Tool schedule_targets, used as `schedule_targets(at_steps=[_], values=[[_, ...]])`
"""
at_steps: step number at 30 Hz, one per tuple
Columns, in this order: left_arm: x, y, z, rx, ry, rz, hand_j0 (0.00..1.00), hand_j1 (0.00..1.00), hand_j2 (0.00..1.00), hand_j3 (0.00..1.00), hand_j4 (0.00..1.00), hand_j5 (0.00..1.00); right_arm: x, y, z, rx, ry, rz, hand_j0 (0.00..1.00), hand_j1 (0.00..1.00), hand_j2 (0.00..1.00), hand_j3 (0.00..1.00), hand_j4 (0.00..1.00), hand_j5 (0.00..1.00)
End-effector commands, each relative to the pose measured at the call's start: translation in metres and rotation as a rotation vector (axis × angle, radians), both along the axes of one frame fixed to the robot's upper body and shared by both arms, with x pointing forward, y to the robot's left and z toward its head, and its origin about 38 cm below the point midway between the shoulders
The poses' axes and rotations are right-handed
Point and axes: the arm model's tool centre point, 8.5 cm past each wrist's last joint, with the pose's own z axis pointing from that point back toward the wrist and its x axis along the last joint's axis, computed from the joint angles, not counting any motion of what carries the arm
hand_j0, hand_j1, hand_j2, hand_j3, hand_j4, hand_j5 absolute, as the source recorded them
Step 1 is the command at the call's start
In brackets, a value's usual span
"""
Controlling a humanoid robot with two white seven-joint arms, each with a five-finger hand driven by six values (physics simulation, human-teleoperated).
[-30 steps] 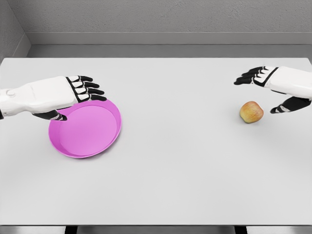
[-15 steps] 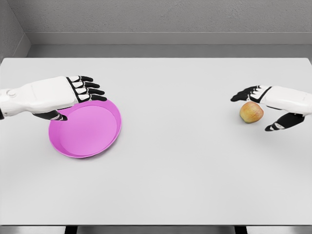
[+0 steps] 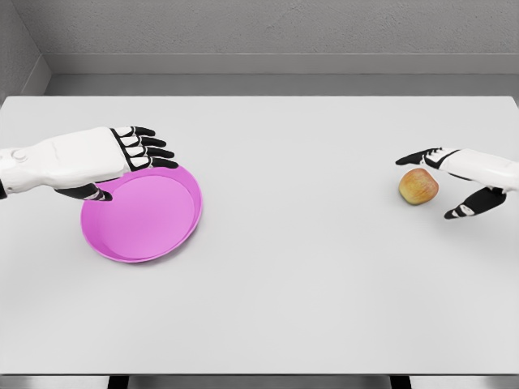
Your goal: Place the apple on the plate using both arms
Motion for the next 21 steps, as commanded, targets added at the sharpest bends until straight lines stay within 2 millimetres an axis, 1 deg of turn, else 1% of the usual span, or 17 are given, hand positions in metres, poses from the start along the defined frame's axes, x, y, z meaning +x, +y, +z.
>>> schedule_targets(at_steps=[1,3,5,8,12,14,15,18,21], values=[[0.0,0.0,0.0,-0.002,0.003,0.002,1.0,1.0,1.0,1.0,1.0,1.0,0.002,-0.003,-0.01,-0.019,0.013,-0.018,1.0,1.0,1.0,1.0,1.0,1.0],[0.0,0.0,0.001,-0.005,0.001,0.002,1.0,1.0,1.0,1.0,1.0,1.0,0.008,-0.003,-0.015,0.001,0.019,-0.037,1.0,1.0,1.0,1.0,1.0,1.0],[0.0,0.0,0.0,-0.006,0.003,0.001,1.0,1.0,1.0,1.0,1.0,1.0,0.011,-0.004,-0.012,0.002,0.011,-0.043,1.0,1.0,1.0,1.0,1.0,1.0],[0.0,0.0,0.0,-0.005,0.002,0.001,1.0,1.0,1.0,1.0,1.0,1.0,0.014,-0.009,-0.014,-0.027,0.013,-0.059,1.0,1.0,1.0,1.0,1.0,1.0],[0.0,0.0,0.0,-0.006,0.003,0.001,1.0,1.0,1.0,1.0,1.0,1.0,0.017,-0.009,-0.017,-0.023,0.017,-0.066,1.0,1.0,1.0,1.0,1.0,1.0],[0.0,0.0,0.0,-0.006,0.003,0.001,1.0,1.0,1.0,1.0,1.0,1.0,0.021,-0.006,-0.024,-0.017,0.032,-0.069,1.0,1.0,1.0,1.0,1.0,1.0],[0.0,0.0,0.0,-0.006,0.003,0.001,1.0,1.0,1.0,1.0,1.0,1.0,0.023,-0.001,-0.026,-0.009,0.033,-0.062,1.0,1.0,1.0,1.0,1.0,1.0],[0.0,0.0,0.0,-0.005,0.002,0.001,1.0,1.0,1.0,1.0,1.0,1.0,0.025,0.004,-0.03,-0.005,0.039,-0.055,1.0,1.0,1.0,1.0,1.0,1.0],[0.0,0.0,0.0,-0.006,0.004,0.001,1.0,1.0,1.0,1.0,1.0,1.0,0.028,0.005,-0.03,0.0,0.039,-0.06,1.0,1.0,1.0,1.0,1.0,1.0]])
